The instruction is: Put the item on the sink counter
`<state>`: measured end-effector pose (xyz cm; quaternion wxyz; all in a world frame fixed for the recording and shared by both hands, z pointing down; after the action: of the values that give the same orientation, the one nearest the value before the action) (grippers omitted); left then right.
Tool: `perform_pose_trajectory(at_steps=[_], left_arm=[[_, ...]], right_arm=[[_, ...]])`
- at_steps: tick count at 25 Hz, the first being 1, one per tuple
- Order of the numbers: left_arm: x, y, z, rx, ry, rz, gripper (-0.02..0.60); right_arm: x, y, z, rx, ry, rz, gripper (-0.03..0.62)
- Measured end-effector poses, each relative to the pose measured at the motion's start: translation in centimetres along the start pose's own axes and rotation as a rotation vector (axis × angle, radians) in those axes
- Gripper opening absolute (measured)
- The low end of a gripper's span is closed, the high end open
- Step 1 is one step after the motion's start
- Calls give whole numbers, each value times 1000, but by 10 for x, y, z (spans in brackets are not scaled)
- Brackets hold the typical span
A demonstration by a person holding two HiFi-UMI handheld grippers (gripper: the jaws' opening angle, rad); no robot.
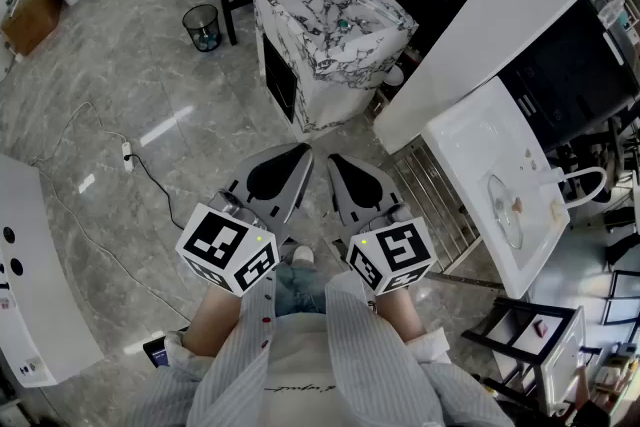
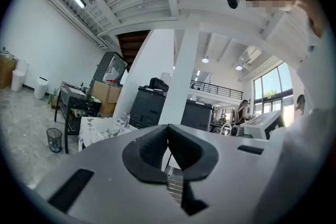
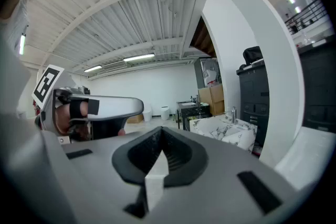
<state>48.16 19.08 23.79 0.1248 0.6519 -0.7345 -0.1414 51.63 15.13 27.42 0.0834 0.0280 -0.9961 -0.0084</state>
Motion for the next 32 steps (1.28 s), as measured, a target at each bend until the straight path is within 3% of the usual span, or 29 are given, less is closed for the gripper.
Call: perform_pose_trajectory(at_steps=[10,18,25,32], left_arm=[[13,-3,-1,0,-9,17,17],[8,7,-2,-3,-30,76,17],[6,46,11,-17,-51,120,17],[16,117,39,-26,-43,100,17]], right_arm=[[-5,-14,4,-14,-12,4,9],[-2,-20,-9,11,4,38,9],[38,-13,-11,14,28,80,9],[111,-11,-4,24,53,54,9]])
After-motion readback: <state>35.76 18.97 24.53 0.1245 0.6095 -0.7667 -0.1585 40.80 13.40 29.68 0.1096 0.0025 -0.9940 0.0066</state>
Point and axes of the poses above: the fingertips, and each gripper's own axes: x forward along the fingers, y to its left, z out of its top, the point moved 1 cm from there along -x, backward along the fingers, and after that the axes turned 6 degrees about -x, right-handed, at the moved point
